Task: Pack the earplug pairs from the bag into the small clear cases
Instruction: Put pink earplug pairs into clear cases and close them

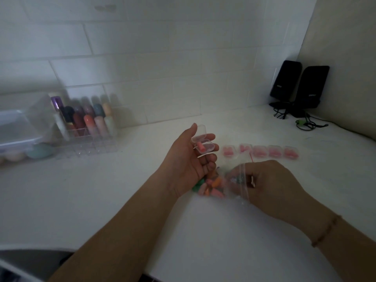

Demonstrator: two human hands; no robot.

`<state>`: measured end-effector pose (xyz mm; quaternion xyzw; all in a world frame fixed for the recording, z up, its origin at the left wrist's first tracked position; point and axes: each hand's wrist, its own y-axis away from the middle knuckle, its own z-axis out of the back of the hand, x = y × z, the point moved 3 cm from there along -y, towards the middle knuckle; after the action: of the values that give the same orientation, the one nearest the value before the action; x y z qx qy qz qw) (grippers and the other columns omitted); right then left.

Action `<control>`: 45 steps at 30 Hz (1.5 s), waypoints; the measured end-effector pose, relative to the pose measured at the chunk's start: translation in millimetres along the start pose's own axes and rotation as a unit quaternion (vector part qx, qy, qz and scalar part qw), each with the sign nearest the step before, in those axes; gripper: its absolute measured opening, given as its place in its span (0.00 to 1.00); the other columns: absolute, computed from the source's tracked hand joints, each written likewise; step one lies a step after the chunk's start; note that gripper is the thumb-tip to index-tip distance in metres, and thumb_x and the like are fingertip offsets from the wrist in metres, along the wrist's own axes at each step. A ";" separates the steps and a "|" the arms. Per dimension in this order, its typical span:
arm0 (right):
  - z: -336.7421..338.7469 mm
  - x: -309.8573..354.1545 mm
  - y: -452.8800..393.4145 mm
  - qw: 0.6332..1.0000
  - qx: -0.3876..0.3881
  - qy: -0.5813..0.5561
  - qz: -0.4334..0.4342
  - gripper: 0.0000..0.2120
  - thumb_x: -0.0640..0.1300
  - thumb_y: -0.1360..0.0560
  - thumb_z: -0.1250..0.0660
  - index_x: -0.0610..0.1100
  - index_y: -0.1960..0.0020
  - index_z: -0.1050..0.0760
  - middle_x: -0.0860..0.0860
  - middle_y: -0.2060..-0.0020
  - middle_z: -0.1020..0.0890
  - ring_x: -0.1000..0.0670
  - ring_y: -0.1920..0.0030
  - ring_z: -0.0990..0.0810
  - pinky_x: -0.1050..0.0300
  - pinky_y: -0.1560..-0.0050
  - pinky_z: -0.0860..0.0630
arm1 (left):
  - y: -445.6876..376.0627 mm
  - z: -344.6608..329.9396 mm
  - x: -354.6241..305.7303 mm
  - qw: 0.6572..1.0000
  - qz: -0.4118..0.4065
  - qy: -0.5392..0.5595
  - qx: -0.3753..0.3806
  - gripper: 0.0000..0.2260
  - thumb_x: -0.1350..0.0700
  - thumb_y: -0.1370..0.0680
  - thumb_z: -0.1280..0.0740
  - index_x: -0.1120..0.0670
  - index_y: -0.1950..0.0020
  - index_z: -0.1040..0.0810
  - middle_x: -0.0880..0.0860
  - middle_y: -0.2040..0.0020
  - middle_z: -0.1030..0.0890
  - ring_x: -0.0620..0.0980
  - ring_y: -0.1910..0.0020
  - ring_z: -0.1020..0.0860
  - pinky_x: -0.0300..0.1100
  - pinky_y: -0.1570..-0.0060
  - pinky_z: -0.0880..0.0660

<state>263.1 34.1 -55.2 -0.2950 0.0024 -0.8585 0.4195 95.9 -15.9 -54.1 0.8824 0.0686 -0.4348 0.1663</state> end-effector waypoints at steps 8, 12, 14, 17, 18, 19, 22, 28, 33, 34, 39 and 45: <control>2.6 6.1 -1.4 0.998 0.045 -0.032 0.034 0.06 0.52 0.31 0.26 0.59 0.61 0.24 0.55 0.60 0.22 0.52 0.58 0.21 0.49 0.53 0.24 | 0.6 -0.2 0.1 1.000 0.004 -0.004 -0.004 0.19 0.43 0.21 0.40 0.58 0.46 0.25 0.53 0.65 0.27 0.49 0.68 0.33 0.40 0.67 0.35; -4.8 6.7 -2.1 0.996 0.057 -0.046 0.042 0.05 0.49 0.29 0.25 0.53 0.54 0.19 0.54 0.55 0.19 0.51 0.53 0.20 0.50 0.48 0.24 | 0.6 -1.2 0.0 1.000 0.002 -0.011 -0.006 0.19 0.43 0.21 0.40 0.58 0.46 0.25 0.52 0.67 0.26 0.49 0.68 0.32 0.41 0.66 0.35; -6.3 9.7 -1.2 0.995 0.064 -0.059 0.055 0.07 0.50 0.29 0.25 0.60 0.53 0.20 0.57 0.54 0.17 0.53 0.52 0.19 0.52 0.46 0.23 | 0.3 -0.9 0.1 1.000 0.001 -0.014 -0.005 0.19 0.42 0.21 0.41 0.58 0.46 0.24 0.52 0.67 0.25 0.49 0.68 0.31 0.41 0.66 0.34; -5.6 13.6 -0.4 0.994 0.044 -0.056 0.079 0.12 0.54 0.30 0.26 0.68 0.59 0.27 0.59 0.60 0.17 0.54 0.58 0.18 0.52 0.52 0.22 | 0.2 -0.5 0.2 1.000 0.000 -0.014 -0.001 0.19 0.42 0.21 0.40 0.58 0.47 0.24 0.53 0.67 0.24 0.49 0.68 0.31 0.40 0.67 0.33; -5.0 13.0 -0.9 0.995 0.037 -0.052 0.078 0.12 0.53 0.30 0.26 0.68 0.59 0.27 0.59 0.60 0.16 0.54 0.59 0.18 0.51 0.53 0.22 | 0.0 -0.4 0.2 1.000 0.001 -0.015 0.000 0.19 0.42 0.21 0.40 0.58 0.47 0.24 0.52 0.67 0.24 0.49 0.69 0.31 0.40 0.67 0.32; -3.6 11.7 -1.6 0.995 0.031 -0.056 0.076 0.12 0.52 0.30 0.26 0.67 0.58 0.26 0.58 0.59 0.16 0.53 0.58 0.18 0.50 0.53 0.22 | 0.0 -0.2 0.2 1.000 0.001 -0.016 0.000 0.19 0.42 0.21 0.40 0.58 0.47 0.24 0.52 0.67 0.24 0.49 0.69 0.31 0.40 0.68 0.32; 9.4 4.1 -2.8 0.992 0.022 -0.104 0.069 0.09 0.48 0.31 0.25 0.61 0.58 0.23 0.57 0.60 0.17 0.53 0.63 0.19 0.51 0.58 0.21 | -0.3 -0.2 -0.4 1.000 0.000 -0.018 0.003 0.19 0.42 0.21 0.40 0.58 0.47 0.24 0.52 0.66 0.25 0.49 0.69 0.32 0.39 0.70 0.32; 54.5 -20.4 3.5 0.994 0.010 -0.106 0.006 0.05 0.49 0.32 0.25 0.57 0.60 0.20 0.61 0.59 0.16 0.54 0.80 0.28 0.67 0.76 0.29 | -1.2 1.7 -2.9 0.999 -0.004 -0.021 0.027 0.21 0.42 0.21 0.41 0.60 0.45 0.23 0.55 0.62 0.24 0.50 0.69 0.29 0.41 0.69 0.32; 78.0 -15.4 5.2 0.946 -0.138 -0.291 0.028 0.13 0.55 0.35 0.25 0.49 0.56 0.19 0.45 0.65 0.16 0.46 0.77 0.26 0.55 0.71 0.28 | 5.3 -8.1 1.1 0.986 0.019 -0.017 0.164 0.26 0.42 0.26 0.38 0.63 0.41 0.25 0.57 0.60 0.23 0.49 0.71 0.27 0.39 0.71 0.31; 74.3 -8.6 6.0 0.937 -0.141 -0.317 0.045 0.10 0.52 0.33 0.26 0.49 0.56 0.19 0.44 0.65 0.17 0.45 0.77 0.26 0.55 0.73 0.28 | 7.2 -10.8 3.6 0.981 0.027 -0.024 0.191 0.26 0.42 0.26 0.38 0.63 0.42 0.24 0.57 0.60 0.21 0.49 0.70 0.26 0.39 0.70 0.30; 41.8 15.0 8.9 0.960 -0.141 -0.216 0.112 0.10 0.42 0.27 0.29 0.58 0.55 0.19 0.56 0.60 0.16 0.53 0.67 0.21 0.62 0.71 0.25 | 14.2 -17.7 12.0 0.964 0.066 -0.051 0.254 0.21 0.42 0.28 0.35 0.59 0.50 0.17 0.57 0.57 0.20 0.49 0.67 0.24 0.39 0.69 0.27; 32.9 21.6 10.0 0.970 -0.165 -0.047 0.171 0.06 0.40 0.26 0.28 0.50 0.52 0.18 0.65 0.62 0.21 0.63 0.67 0.25 0.77 0.68 0.36 | 17.4 -17.3 15.3 0.959 0.084 -0.072 0.261 0.22 0.43 0.23 0.40 0.60 0.42 0.24 0.53 0.62 0.22 0.49 0.67 0.23 0.38 0.67 0.25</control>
<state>276.8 20.1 -19.6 -0.3955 0.1743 -0.7470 0.5052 122.8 -26.4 -52.3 0.8641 -0.1336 -0.4843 -0.0298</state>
